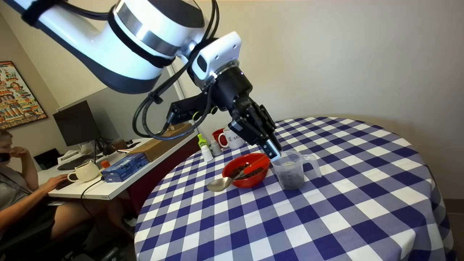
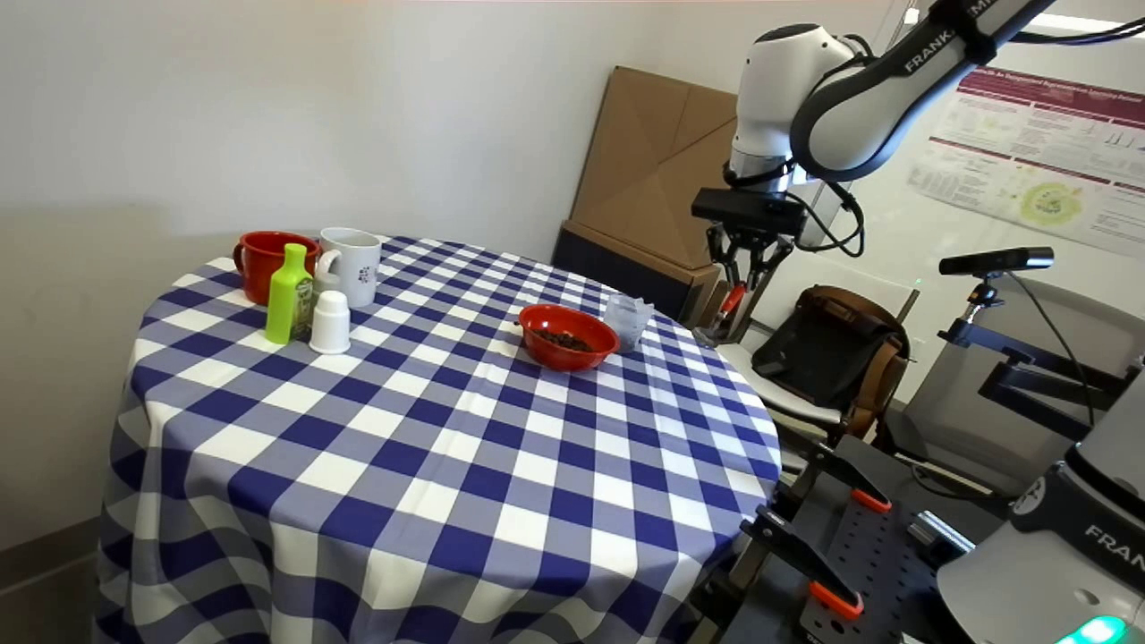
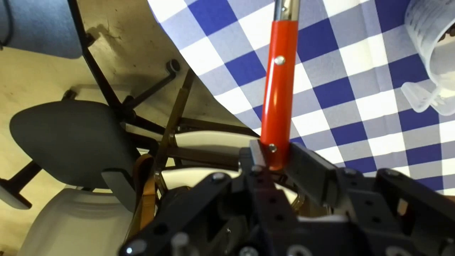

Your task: Pick up the spoon, take one spoon of the objects from the red bowl and it in the measuring cup

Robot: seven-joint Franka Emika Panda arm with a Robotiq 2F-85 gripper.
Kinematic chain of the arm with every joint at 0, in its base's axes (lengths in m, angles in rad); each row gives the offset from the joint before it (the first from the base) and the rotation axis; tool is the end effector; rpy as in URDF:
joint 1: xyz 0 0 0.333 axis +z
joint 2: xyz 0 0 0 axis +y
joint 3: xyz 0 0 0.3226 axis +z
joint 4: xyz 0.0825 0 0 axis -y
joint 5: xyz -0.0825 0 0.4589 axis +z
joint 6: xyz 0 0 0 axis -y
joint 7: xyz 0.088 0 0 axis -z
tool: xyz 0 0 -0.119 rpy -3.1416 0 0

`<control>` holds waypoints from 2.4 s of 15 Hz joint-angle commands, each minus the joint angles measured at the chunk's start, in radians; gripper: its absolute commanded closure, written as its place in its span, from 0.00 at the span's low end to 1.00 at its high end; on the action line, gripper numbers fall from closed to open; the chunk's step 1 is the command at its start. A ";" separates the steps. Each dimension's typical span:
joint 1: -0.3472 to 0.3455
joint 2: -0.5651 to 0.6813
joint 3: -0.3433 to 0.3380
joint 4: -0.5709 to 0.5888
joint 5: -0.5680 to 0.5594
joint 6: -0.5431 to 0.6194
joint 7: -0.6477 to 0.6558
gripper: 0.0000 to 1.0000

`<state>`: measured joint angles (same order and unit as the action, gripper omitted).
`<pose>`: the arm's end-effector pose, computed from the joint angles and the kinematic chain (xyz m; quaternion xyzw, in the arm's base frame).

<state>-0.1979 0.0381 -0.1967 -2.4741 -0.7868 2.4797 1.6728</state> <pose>0.4756 -0.2018 0.2091 0.7350 -0.6361 0.1270 0.1974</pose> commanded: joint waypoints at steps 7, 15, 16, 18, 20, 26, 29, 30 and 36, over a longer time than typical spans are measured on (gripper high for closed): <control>0.062 0.228 0.033 0.074 0.287 0.009 -0.064 0.93; 0.072 0.435 0.005 0.188 0.539 -0.008 -0.172 0.93; 0.063 0.453 0.008 0.199 0.582 -0.013 -0.197 0.93; 0.054 0.484 0.008 0.219 0.652 -0.022 -0.242 0.93; 0.044 0.511 0.015 0.234 0.714 -0.021 -0.300 0.93; 0.056 0.503 0.000 0.251 0.808 -0.045 -0.446 0.31; 0.084 0.424 -0.038 0.226 0.764 -0.063 -0.467 0.08; 0.099 0.397 -0.057 0.216 0.732 -0.065 -0.476 0.02; 0.164 0.165 -0.140 0.108 0.398 -0.148 -0.556 0.00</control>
<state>-0.0651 0.3524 -0.3106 -2.2686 -0.2654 2.3665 1.1696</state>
